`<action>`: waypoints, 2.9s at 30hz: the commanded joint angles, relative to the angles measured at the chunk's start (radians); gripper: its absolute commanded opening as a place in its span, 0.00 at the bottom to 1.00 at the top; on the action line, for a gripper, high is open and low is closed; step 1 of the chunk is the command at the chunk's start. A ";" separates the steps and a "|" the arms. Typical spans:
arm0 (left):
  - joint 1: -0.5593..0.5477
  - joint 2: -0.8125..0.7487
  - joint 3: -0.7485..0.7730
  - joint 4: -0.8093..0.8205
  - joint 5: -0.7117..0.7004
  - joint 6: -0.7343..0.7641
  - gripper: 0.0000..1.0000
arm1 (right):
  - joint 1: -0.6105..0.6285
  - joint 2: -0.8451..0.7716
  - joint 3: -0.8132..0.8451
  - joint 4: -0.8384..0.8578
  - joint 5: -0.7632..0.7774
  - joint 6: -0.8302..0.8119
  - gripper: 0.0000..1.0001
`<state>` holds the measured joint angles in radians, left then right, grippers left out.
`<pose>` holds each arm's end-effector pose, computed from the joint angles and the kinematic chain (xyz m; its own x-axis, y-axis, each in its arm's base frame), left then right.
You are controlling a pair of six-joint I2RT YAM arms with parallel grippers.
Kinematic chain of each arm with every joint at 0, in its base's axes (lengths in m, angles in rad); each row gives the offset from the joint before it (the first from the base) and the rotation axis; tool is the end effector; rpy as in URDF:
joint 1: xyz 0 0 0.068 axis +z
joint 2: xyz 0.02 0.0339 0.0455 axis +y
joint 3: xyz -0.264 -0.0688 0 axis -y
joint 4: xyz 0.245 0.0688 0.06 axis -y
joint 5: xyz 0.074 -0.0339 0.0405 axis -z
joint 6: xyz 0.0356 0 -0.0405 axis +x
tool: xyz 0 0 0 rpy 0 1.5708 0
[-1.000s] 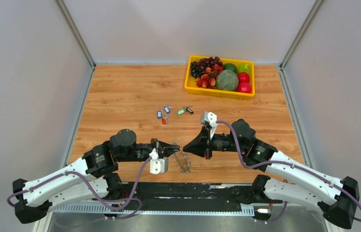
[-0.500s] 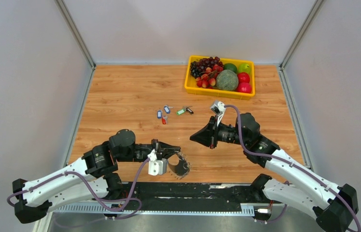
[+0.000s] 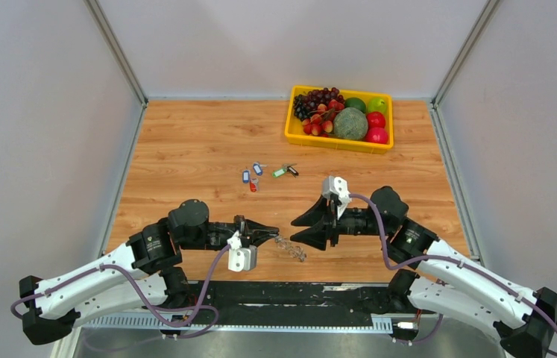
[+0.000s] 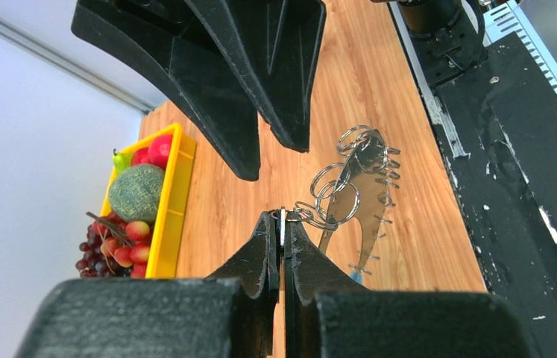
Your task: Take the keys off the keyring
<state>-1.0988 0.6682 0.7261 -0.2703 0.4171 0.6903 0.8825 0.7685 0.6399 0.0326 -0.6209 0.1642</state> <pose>0.0590 -0.1473 0.3287 0.5593 0.1849 -0.8081 0.8277 -0.0710 0.5566 0.1005 0.1548 0.3152 -0.2229 -0.0617 -0.9729 -0.9727 0.0806 0.2177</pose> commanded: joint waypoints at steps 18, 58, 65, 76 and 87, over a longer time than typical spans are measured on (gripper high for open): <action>-0.003 0.001 0.006 0.046 0.059 0.007 0.00 | 0.140 0.096 0.055 0.087 0.050 -0.238 0.41; -0.003 -0.015 0.004 0.040 0.016 0.018 0.00 | 0.085 -0.032 0.013 0.040 0.310 0.254 0.00; -0.003 -0.016 0.004 0.040 0.019 0.018 0.00 | 0.065 -0.079 -0.004 0.048 0.356 0.277 0.00; -0.003 -0.016 0.004 0.040 0.024 0.017 0.00 | 0.066 -0.051 -0.006 0.061 0.146 0.095 0.38; -0.003 -0.013 0.005 0.040 0.041 0.017 0.00 | 0.115 -0.033 -0.007 0.061 0.088 -0.190 0.39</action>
<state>-1.0988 0.6628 0.7254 -0.2710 0.4217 0.6979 0.9699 0.7231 0.6231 0.0643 -0.4942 0.1051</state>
